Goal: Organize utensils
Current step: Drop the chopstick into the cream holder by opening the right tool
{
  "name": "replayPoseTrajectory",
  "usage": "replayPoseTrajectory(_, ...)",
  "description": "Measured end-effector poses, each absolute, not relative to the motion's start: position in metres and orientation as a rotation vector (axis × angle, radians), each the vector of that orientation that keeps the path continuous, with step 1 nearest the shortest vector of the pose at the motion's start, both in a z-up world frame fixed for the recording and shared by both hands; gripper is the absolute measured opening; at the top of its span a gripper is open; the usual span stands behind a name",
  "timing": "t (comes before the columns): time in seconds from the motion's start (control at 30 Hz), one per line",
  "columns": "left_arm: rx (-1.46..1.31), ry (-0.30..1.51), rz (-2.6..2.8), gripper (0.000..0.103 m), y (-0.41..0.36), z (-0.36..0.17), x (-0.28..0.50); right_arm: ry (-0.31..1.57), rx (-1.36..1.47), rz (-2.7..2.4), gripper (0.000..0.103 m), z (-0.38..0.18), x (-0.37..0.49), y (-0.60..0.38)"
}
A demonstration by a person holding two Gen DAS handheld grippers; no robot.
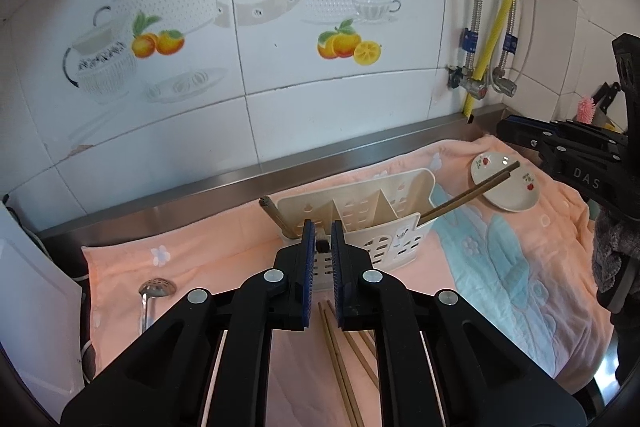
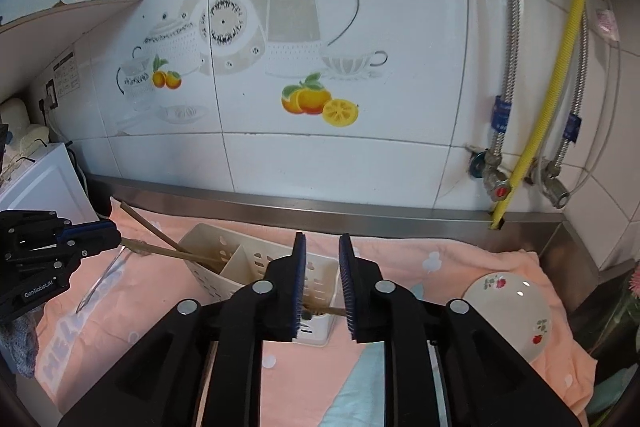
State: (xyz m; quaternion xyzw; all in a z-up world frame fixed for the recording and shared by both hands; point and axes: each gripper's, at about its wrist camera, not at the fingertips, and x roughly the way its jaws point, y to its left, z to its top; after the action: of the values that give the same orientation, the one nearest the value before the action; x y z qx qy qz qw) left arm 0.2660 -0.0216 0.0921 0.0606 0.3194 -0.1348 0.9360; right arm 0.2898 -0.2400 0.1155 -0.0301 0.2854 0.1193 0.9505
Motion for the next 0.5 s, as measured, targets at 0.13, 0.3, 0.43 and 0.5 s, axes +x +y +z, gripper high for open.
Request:
replayPoseTrajectory(0.13,0.127,0.626,-0.266,0.014,-0.020,0.097,0.252,0.542,-0.079,0.232,0.025,0.124,0.270,-0.241)
replayPoseTrajectory(0.3,0.135,0.590,-0.250,0.021,-0.018,0.101,0.229,0.505,-0.083,0.239,0.034,0.131,0.242,-0.243)
replayPoseTrajectory(0.43,0.142,0.565,-0.234,0.029,-0.015,0.099,0.212,0.483,-0.089,0.242,0.038,0.130,0.219,-0.242)
replayPoseTrajectory(0.5,0.139,0.558,-0.226,0.033,-0.013,0.098,0.204,0.480,-0.084,0.249,0.040,0.128,0.211,-0.242)
